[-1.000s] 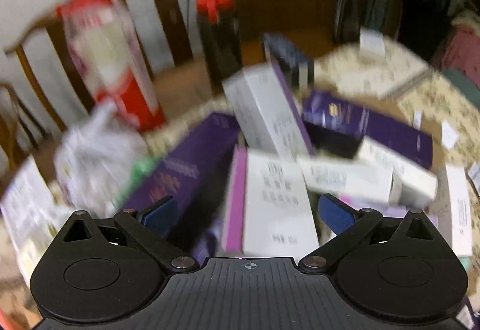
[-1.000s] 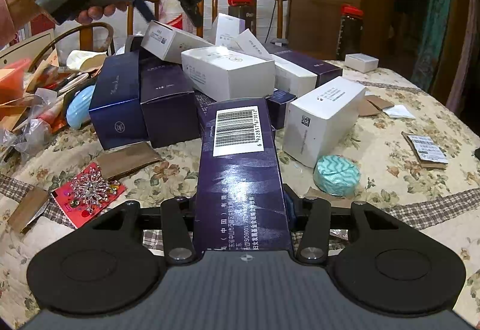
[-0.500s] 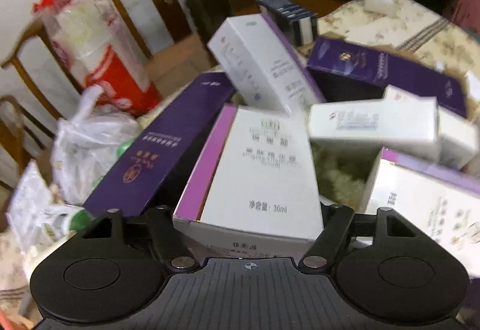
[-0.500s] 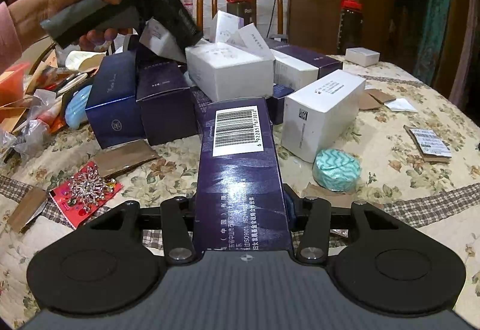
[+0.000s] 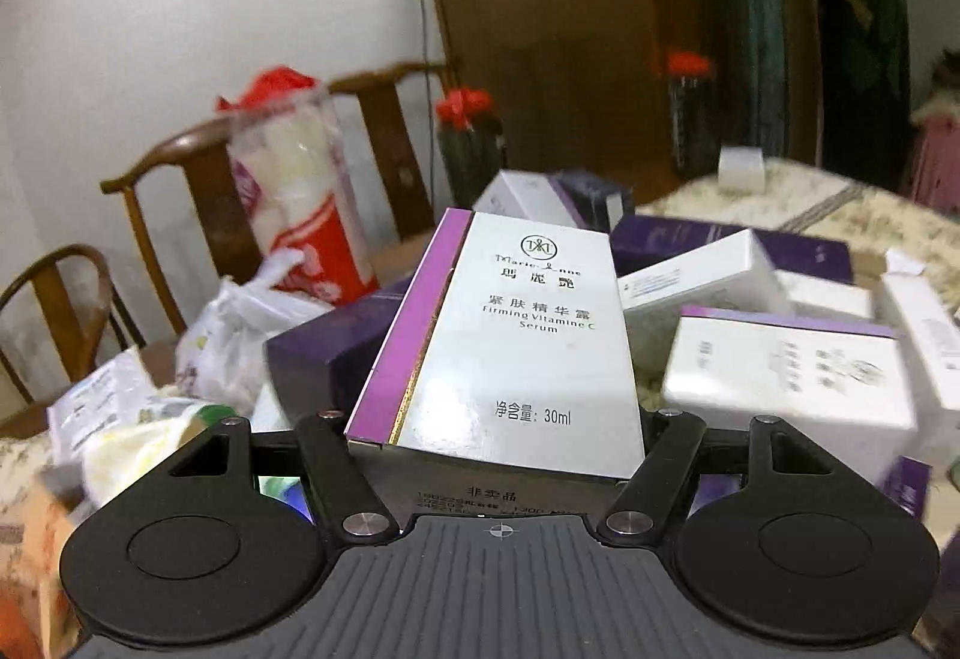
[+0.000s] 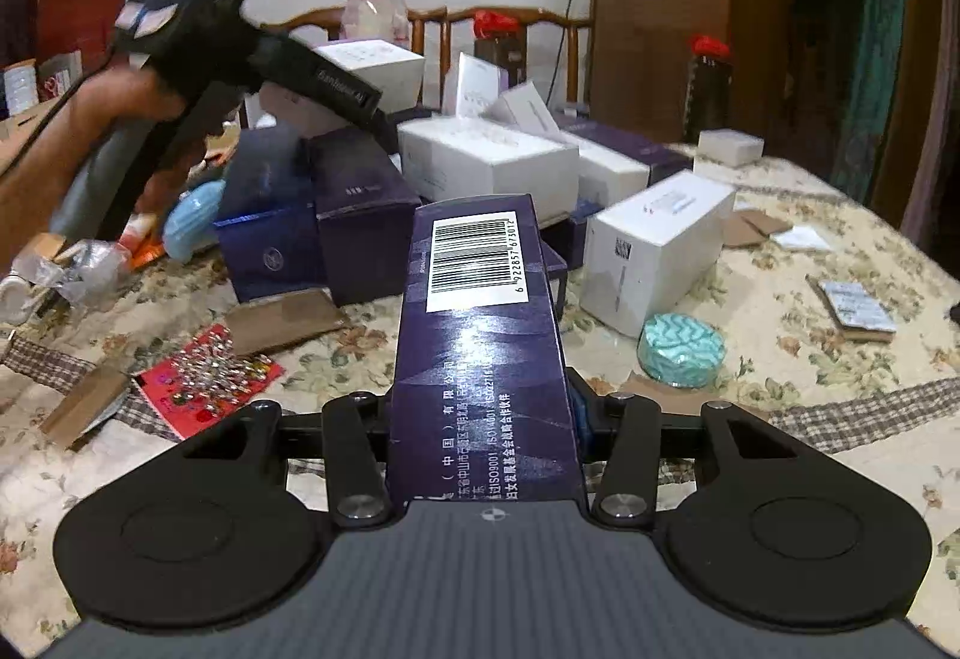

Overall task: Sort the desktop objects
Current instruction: 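Carry both held boxes over the pink plastic basin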

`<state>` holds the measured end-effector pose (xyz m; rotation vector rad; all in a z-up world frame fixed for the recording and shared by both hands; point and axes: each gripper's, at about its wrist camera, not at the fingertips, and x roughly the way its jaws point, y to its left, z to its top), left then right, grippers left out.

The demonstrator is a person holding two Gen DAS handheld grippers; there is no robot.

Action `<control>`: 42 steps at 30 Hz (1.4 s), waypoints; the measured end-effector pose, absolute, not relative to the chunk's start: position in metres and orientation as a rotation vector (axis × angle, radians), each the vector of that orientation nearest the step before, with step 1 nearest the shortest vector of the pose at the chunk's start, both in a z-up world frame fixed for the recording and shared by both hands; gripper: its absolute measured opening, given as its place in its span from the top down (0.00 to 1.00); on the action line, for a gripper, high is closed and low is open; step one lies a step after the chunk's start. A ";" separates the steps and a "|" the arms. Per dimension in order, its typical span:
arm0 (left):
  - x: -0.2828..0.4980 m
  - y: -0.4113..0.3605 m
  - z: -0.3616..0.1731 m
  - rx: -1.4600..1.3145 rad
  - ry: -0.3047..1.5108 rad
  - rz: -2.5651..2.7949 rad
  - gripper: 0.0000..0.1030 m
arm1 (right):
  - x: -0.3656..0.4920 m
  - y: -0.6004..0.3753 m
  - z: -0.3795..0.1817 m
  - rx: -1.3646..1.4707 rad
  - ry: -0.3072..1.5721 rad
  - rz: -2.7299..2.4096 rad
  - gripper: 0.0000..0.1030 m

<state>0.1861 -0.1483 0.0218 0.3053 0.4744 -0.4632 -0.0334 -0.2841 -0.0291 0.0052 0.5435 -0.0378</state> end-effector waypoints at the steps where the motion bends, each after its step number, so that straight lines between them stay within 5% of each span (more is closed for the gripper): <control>1: 0.178 -0.143 0.023 0.291 0.458 -0.458 0.32 | -0.036 -0.283 -0.028 0.000 0.536 -0.039 0.50; 22: 0.053 0.012 0.075 0.095 0.325 -0.170 0.31 | -0.014 -0.192 0.048 -0.024 0.386 0.158 0.49; 42: 0.101 0.266 0.113 0.020 0.392 0.294 0.28 | 0.130 0.072 0.093 -0.084 0.454 0.578 0.49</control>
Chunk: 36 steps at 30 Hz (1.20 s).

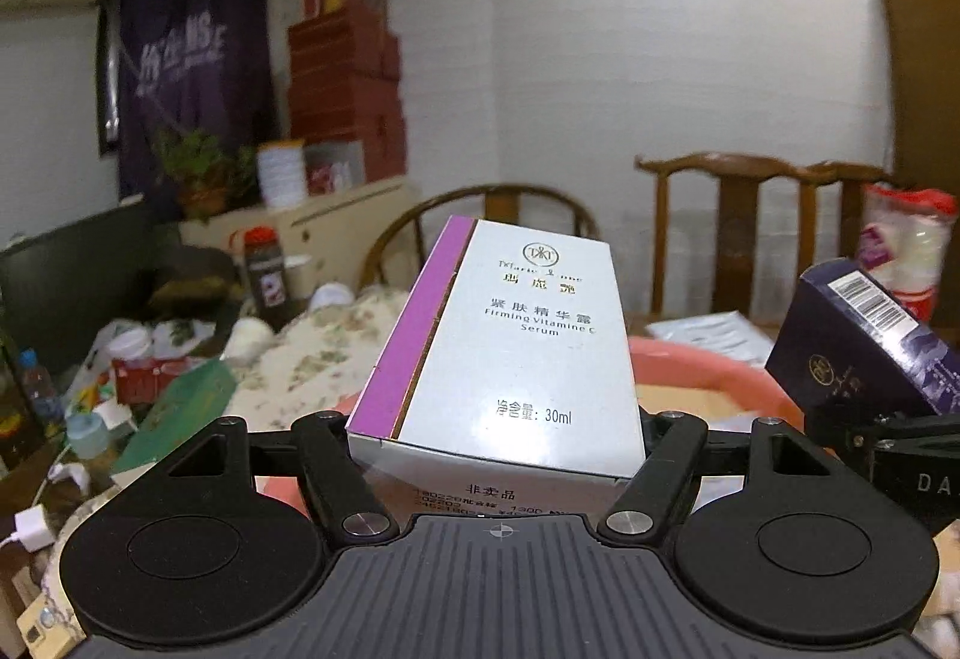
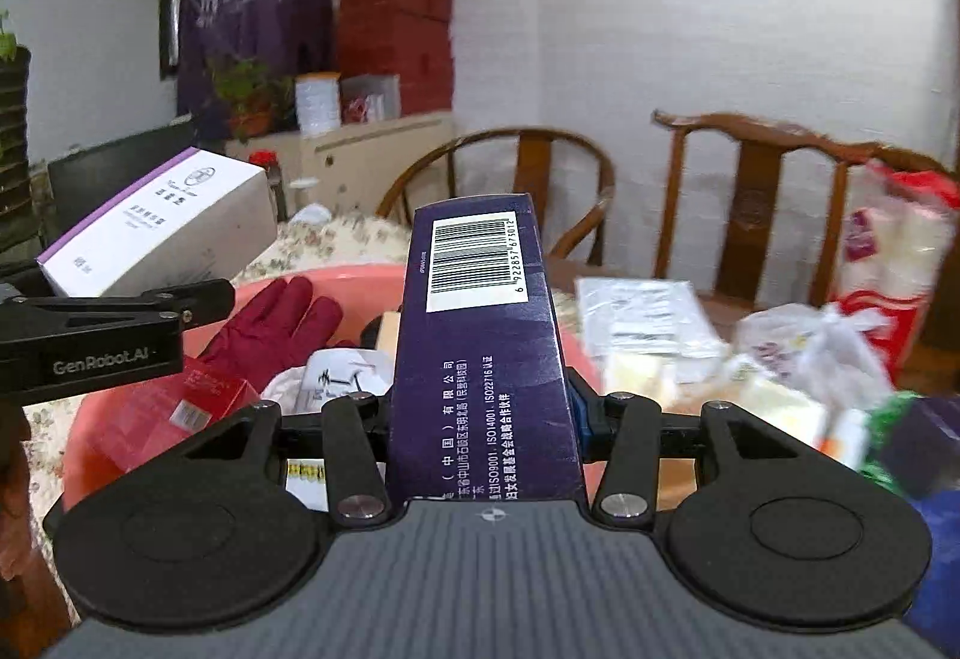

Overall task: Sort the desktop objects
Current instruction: 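Carry both held boxes over the pink plastic basin, then open the left tool dropping the white box while the right tool drops the purple box into the basin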

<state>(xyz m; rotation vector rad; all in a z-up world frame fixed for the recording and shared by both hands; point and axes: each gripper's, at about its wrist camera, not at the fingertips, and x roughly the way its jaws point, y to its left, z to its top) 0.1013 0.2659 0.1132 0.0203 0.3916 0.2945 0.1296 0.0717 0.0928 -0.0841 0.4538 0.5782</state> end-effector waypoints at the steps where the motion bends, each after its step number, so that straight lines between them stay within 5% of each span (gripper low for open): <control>1: 0.108 0.274 0.112 0.014 0.407 0.298 0.25 | 0.138 0.079 0.089 -0.089 0.468 0.579 0.49; 11: 0.152 0.276 0.088 0.041 0.510 0.257 0.16 | 0.180 0.115 0.062 -0.125 0.545 0.598 0.46; 14: 0.149 0.273 0.088 0.028 0.482 0.242 0.02 | 0.180 0.120 0.056 -0.136 0.553 0.604 0.25; 19: 0.140 0.269 0.085 0.029 0.469 0.257 0.00 | 0.178 0.118 0.058 -0.131 0.559 0.594 0.24; 23: 0.125 0.268 0.094 0.003 0.431 0.270 0.00 | 0.161 0.105 0.071 -0.121 0.476 0.571 0.11; 36: 0.069 0.197 0.115 -0.008 0.344 0.190 0.00 | 0.105 0.020 0.084 -0.123 0.396 0.477 0.10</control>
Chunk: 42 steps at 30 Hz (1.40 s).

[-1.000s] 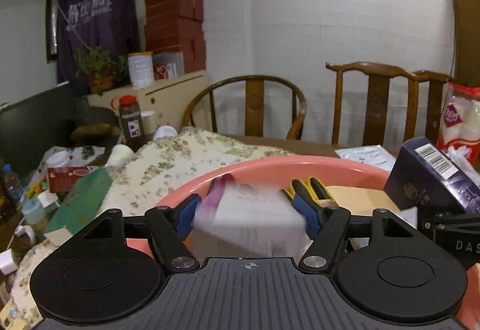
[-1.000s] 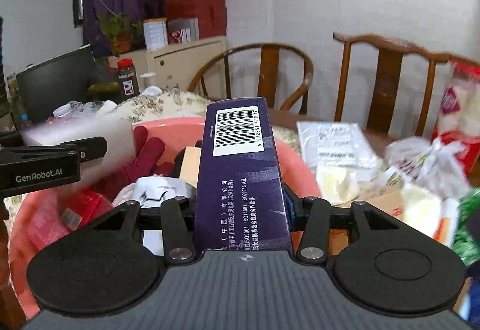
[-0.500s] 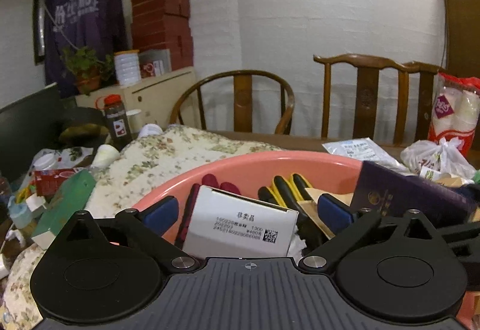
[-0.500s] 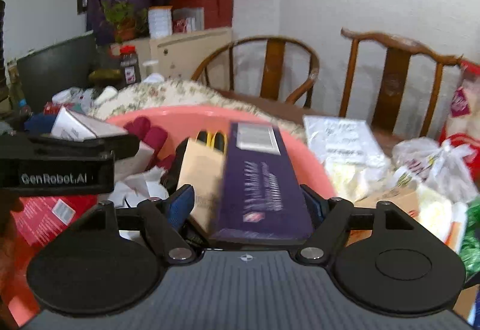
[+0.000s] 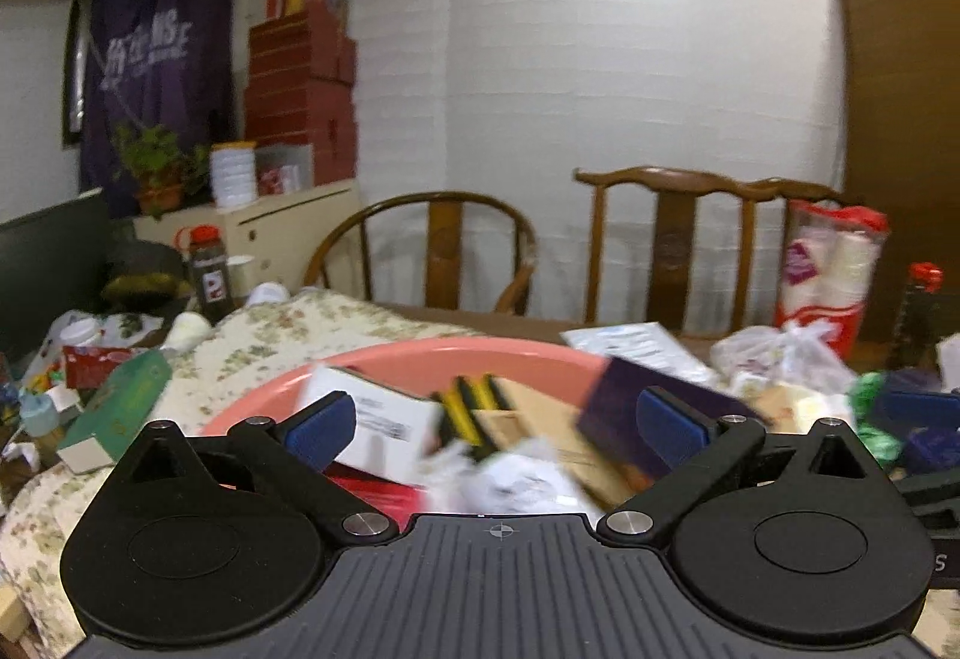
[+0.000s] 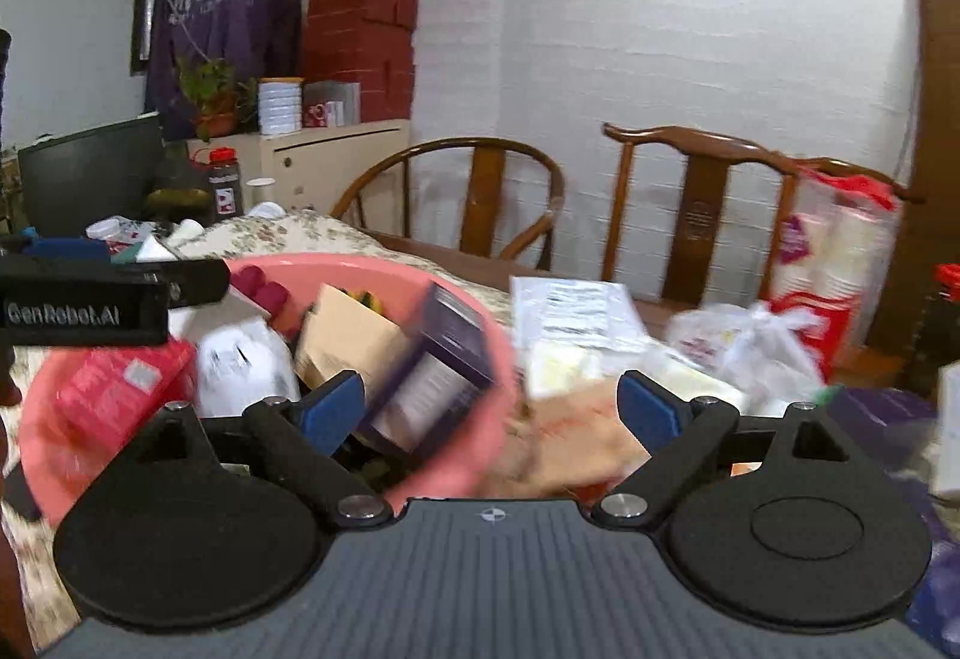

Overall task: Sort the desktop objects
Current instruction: 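Open the left tool dropping the white box while the right tool drops the purple box into the basin, then move both tools back to the box pile toward two dark boxes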

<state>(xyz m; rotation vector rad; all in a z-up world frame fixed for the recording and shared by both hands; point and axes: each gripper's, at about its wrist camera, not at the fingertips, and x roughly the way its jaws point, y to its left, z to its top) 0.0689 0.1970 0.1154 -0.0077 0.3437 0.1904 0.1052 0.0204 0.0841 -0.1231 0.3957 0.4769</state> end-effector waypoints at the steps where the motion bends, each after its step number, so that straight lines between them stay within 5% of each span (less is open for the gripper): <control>1: 0.065 0.185 0.116 -0.004 0.333 0.178 0.00 | 0.099 0.007 0.083 -0.127 0.392 0.458 0.10; 18: 0.096 -0.059 0.062 0.113 0.527 -0.106 0.00 | 0.062 -0.227 0.058 -0.050 0.509 0.183 0.10; 42: 0.190 -0.130 0.019 0.145 0.727 0.043 0.01 | 0.076 -0.279 0.012 -0.040 0.583 0.198 0.11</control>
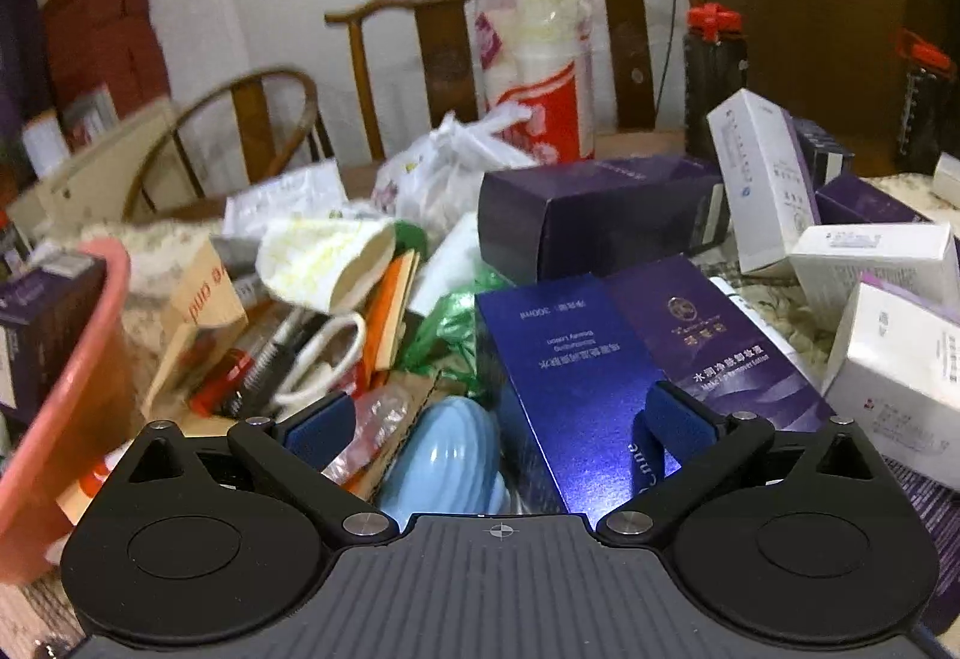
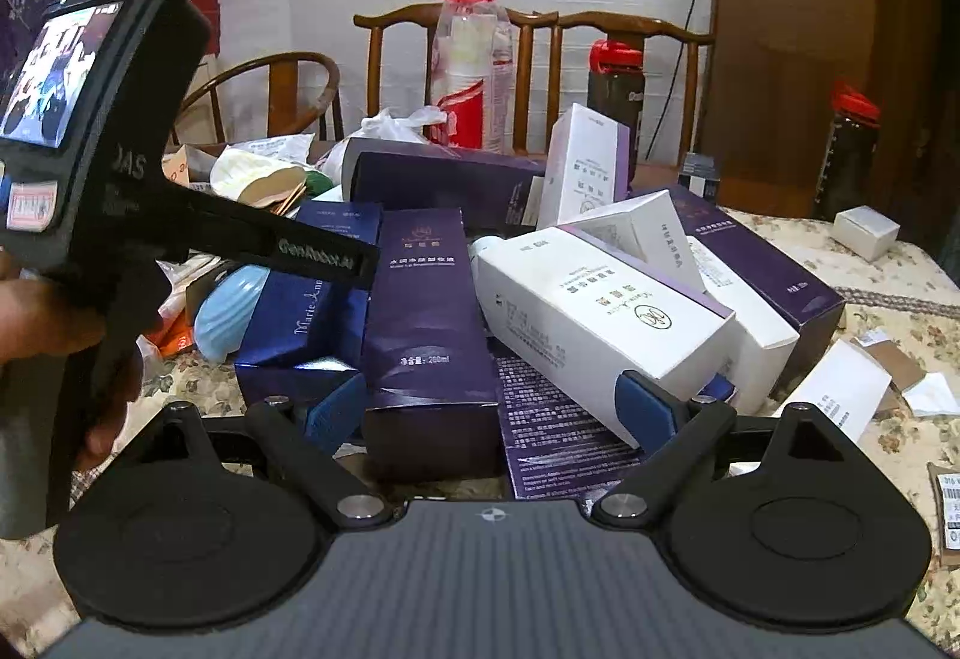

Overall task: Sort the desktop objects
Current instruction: 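Move both tools back to the box pile toward two dark boxes, then grasp the blue Marie Anne box with the left tool while the right grasps the purple lotion box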

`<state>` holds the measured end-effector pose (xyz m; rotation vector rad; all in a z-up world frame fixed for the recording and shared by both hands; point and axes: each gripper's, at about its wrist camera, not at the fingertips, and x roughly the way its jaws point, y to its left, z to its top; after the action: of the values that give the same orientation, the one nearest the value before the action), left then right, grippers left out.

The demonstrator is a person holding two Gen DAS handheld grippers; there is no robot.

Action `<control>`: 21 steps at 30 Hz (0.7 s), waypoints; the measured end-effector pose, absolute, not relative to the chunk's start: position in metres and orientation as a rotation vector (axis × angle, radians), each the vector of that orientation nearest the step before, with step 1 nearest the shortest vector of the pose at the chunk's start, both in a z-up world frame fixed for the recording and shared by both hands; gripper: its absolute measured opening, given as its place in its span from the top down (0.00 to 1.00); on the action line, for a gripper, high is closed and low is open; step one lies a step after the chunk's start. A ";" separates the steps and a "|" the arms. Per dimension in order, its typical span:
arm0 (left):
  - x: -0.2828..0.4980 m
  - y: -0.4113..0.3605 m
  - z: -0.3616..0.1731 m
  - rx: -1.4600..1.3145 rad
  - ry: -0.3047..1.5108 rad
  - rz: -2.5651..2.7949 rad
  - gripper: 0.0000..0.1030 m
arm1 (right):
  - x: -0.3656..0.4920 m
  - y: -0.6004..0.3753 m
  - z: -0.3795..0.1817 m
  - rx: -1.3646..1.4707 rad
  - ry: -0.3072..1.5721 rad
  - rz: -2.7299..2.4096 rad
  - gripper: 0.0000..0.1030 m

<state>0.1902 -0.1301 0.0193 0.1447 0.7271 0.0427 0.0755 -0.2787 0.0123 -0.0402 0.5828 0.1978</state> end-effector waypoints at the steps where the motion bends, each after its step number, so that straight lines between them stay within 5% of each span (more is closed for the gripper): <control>1: 0.193 -0.131 0.021 0.153 0.742 0.043 0.01 | 0.076 -0.279 0.012 -0.037 0.581 0.196 0.11; 12: 0.208 -0.098 -0.006 -0.312 0.916 -0.185 0.01 | 0.068 -0.285 0.017 0.009 0.554 0.191 0.11; 21: 0.188 -0.101 0.002 0.094 0.845 -0.034 0.00 | 0.066 -0.283 0.016 0.033 0.545 0.198 0.11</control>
<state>0.1879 -0.1010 0.0016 0.0943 0.8447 -0.0340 0.0657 -0.2833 0.0162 0.0328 0.5449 0.1983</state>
